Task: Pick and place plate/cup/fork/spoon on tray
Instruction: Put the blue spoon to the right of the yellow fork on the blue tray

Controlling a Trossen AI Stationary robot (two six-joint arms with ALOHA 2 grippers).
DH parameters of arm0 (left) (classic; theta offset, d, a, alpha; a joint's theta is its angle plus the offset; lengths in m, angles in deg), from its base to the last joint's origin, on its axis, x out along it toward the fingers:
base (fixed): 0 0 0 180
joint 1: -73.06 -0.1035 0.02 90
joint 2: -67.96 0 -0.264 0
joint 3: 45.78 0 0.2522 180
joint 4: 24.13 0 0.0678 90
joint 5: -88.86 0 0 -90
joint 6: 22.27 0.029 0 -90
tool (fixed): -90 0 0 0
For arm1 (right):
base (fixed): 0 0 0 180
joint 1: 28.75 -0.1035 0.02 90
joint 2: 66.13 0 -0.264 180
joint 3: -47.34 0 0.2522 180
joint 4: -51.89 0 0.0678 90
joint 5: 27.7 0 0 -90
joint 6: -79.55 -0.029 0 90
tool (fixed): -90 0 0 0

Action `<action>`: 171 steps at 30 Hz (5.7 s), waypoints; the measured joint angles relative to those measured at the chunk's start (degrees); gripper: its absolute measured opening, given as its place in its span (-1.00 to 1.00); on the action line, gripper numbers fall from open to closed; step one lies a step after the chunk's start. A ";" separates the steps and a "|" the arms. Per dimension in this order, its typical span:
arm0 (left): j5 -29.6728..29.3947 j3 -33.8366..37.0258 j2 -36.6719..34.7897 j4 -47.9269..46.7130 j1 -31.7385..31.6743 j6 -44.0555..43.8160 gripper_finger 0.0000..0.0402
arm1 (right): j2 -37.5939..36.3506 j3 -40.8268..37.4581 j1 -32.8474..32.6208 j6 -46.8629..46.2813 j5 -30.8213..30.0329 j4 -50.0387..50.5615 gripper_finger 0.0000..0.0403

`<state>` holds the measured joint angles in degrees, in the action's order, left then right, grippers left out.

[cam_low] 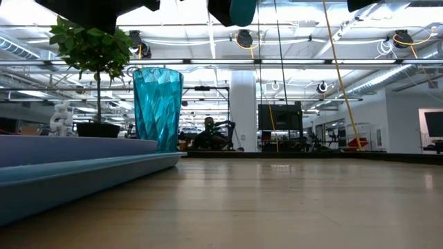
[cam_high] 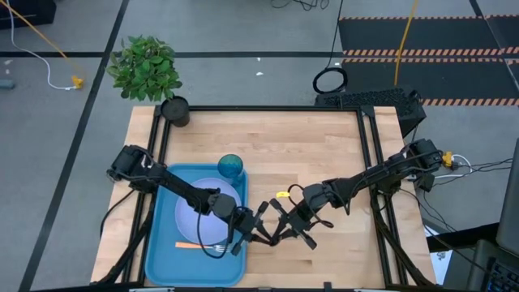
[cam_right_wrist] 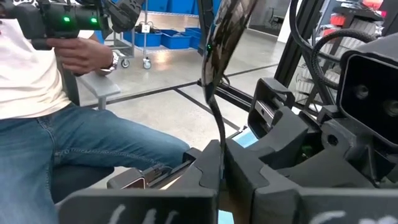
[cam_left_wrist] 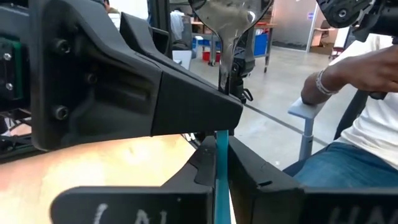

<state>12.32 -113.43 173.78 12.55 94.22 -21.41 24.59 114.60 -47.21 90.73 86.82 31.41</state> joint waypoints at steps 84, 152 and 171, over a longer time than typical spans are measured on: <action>-2.43 -0.02 -2.91 0.65 -2.29 -4.37 -0.57 | -11.41 -0.04 -3.47 3.11 -7.69 12.01 -1.00; 9.39 -7.21 7.56 6.26 -3.29 -6.99 -0.92 | -5.38 0.02 0.50 11.58 8.50 7.48 -0.98; 9.52 -7.21 7.50 5.93 -3.24 -7.24 -0.89 | -5.38 0.00 0.48 9.66 8.49 7.55 -0.90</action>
<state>21.84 -120.64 181.28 18.47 90.99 -28.65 19.21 114.60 -46.73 100.39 95.31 38.96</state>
